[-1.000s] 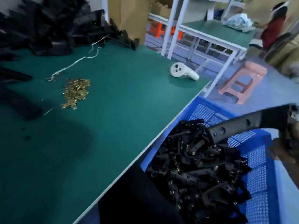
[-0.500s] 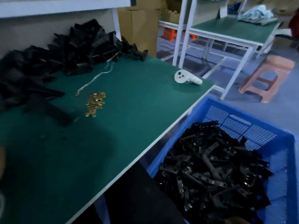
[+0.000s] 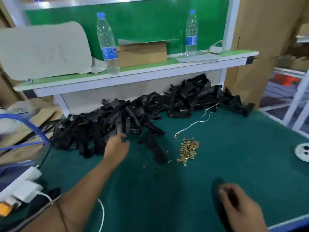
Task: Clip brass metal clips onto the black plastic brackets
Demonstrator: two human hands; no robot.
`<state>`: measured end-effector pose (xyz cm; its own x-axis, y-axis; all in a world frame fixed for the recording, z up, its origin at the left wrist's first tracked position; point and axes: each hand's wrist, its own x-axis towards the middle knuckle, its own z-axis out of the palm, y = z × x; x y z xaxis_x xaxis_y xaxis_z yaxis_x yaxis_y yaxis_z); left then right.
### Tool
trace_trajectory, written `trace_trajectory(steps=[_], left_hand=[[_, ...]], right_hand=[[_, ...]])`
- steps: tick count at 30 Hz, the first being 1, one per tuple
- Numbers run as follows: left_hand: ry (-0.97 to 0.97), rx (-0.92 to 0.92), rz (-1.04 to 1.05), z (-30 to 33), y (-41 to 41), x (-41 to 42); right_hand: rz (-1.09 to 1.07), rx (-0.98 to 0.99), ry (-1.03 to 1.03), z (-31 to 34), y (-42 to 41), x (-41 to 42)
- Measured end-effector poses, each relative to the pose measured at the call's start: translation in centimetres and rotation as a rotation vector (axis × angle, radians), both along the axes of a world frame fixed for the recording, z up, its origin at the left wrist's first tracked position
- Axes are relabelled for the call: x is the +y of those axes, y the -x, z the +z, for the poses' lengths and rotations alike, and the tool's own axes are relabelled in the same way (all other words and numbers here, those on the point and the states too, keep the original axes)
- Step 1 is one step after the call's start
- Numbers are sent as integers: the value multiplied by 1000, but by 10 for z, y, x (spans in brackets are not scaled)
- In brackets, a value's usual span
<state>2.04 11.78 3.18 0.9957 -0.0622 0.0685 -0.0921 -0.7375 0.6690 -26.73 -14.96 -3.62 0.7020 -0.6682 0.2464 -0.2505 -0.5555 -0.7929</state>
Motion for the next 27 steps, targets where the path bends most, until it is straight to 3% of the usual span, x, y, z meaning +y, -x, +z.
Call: trace_trajectory(steps=[2, 7, 12, 15, 22, 27], left_hand=[[-2, -46, -39, 7, -15, -24], [-120, -106, -190, 11, -53, -85], [-663, -70, -215, 2, -79, -140], [-765, 17, -189, -8, -94, -152], [-543, 90, -40, -13, -97, -165], [-129, -17, -167, 12, -92, -140]], right_hand=[[114, 116, 30, -2, -36, 8], [238, 139, 113, -6, -90, 11], [211, 194, 254, -8, -117, 11], [200, 208, 251, -9, -119, 10], [193, 179, 204, -11, -119, 6], [207, 120, 174, -11, -117, 7]])
